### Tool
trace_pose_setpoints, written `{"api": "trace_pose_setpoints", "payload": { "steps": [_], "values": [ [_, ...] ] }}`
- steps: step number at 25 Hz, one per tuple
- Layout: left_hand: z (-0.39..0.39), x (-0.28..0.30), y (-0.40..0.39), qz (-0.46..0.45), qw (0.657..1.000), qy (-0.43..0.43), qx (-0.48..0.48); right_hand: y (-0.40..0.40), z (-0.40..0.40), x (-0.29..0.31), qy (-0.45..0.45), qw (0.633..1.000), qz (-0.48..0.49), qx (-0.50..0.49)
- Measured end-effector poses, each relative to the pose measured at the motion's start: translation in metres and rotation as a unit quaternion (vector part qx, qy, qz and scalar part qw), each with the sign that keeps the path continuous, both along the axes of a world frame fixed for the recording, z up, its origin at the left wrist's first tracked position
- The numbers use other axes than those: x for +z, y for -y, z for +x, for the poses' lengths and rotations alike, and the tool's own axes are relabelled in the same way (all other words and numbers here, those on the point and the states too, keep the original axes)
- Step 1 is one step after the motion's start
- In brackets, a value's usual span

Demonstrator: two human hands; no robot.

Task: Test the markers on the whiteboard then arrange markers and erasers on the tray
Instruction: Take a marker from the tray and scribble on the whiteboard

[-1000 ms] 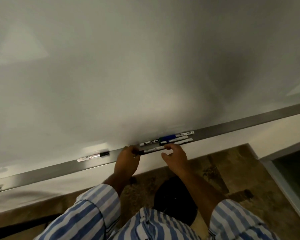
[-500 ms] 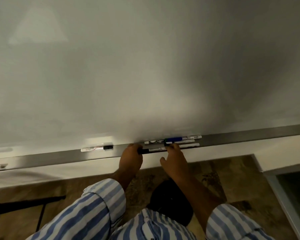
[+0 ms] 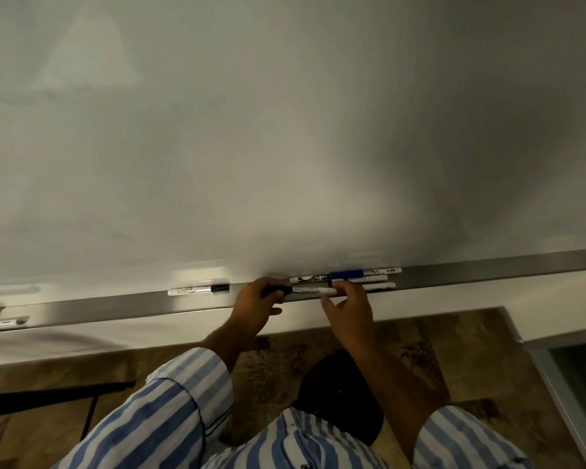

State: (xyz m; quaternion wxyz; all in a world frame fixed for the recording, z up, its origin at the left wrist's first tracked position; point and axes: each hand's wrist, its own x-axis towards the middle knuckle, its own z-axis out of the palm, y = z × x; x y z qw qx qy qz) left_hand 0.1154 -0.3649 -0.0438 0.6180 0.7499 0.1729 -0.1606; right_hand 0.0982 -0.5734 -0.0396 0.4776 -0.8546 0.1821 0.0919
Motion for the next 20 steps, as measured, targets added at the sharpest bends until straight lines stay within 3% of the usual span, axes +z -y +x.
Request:
{"api": "trace_pose_setpoints", "payload": {
  "steps": [2, 3, 4, 6, 9, 11, 15, 20],
  "values": [
    [-0.004, 0.009, -0.009, -0.052, 0.998, -0.001, 0.019, -0.007, 0.003, 0.010, -0.033, 0.985, 0.137, -0.103],
    [-0.006, 0.014, -0.014, -0.069, 0.997, 0.000, 0.018, -0.012, 0.006, 0.017, -0.066, 0.959, 0.239, -0.139],
    [-0.009, 0.017, -0.019, -0.078, 0.997, 0.003, 0.009, -0.017, 0.007, 0.022, -0.091, 0.929, 0.327, -0.149],
    [-0.016, 0.022, -0.031, -0.084, 0.996, 0.017, -0.008, -0.028, 0.007, 0.028, -0.101, 0.899, 0.409, -0.119],
    [-0.021, 0.031, -0.052, -0.052, 0.998, 0.029, -0.020, -0.051, 0.009, 0.036, -0.079, 0.893, 0.435, -0.081],
    [-0.021, 0.037, -0.065, 0.027, 0.995, 0.062, -0.078, -0.068, 0.009, 0.039, -0.061, 0.907, 0.412, -0.063],
    [-0.023, 0.058, -0.090, 0.183, 0.947, 0.158, -0.211, -0.105, 0.009, 0.053, -0.017, 0.929, 0.370, -0.001],
    [-0.029, 0.081, -0.123, 0.207, 0.920, 0.237, -0.233, -0.140, 0.005, 0.075, 0.039, 0.924, 0.380, 0.035]
  ]
}}
